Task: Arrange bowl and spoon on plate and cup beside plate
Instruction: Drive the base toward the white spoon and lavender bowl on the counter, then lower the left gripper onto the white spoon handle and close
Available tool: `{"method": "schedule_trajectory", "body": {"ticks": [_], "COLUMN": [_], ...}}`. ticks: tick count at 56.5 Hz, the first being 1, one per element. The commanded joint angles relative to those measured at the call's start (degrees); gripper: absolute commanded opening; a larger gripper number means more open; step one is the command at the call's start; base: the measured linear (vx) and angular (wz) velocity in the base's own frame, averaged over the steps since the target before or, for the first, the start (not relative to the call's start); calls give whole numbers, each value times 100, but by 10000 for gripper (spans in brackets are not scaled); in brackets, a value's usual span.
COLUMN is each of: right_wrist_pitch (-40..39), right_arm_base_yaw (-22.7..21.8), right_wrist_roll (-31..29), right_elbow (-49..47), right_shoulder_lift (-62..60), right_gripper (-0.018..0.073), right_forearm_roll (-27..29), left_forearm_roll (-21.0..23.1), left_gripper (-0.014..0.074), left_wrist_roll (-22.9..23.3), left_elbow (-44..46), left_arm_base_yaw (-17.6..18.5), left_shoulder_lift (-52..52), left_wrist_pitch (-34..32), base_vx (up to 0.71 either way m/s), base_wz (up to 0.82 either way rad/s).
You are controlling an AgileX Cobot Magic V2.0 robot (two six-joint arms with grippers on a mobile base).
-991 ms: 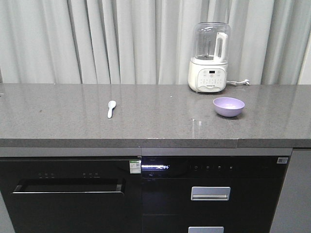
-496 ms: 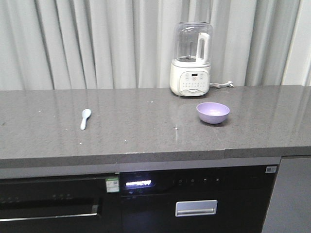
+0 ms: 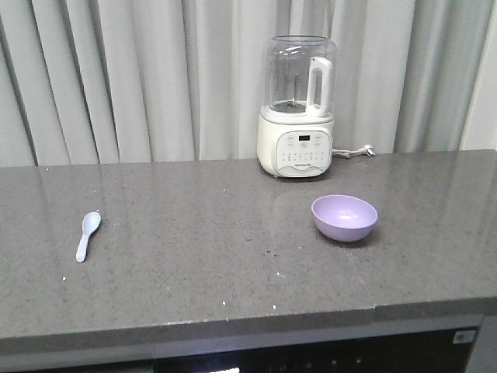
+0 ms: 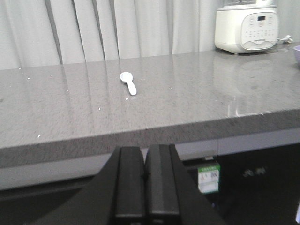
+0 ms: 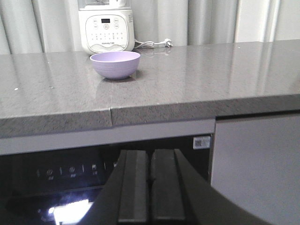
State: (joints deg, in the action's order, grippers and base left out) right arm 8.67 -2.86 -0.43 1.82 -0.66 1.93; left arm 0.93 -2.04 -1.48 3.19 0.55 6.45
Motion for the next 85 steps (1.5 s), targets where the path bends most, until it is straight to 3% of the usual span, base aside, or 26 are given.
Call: {"method": "schedule_trajectory", "body": {"ticks": [1, 38, 85], "right_wrist_pitch": [-472, -472, -514], "right_arm_base_yaw": [-35, -35, -35], "right_wrist_roll": [-32, -32, -32], "right_elbow": [17, 17, 17], "right_shoulder_lift": [-24, -24, -24], "right_gripper": [-8, -8, -8], "right_forearm_roll": [-30, -30, -30], "left_forearm_roll": [9, 9, 4], "left_gripper": [-6, -6, -6], "left_wrist_roll": [2, 2, -30], "left_elbow": [140, 140, 145], "left_arm_base_yaw": [-12, -12, -12], "left_shoulder_lift": [98, 98, 98], "left_wrist_pitch": [-479, -479, -607], "base_vx": [45, 43, 6], "base_wz": [3, 12, 2]}}
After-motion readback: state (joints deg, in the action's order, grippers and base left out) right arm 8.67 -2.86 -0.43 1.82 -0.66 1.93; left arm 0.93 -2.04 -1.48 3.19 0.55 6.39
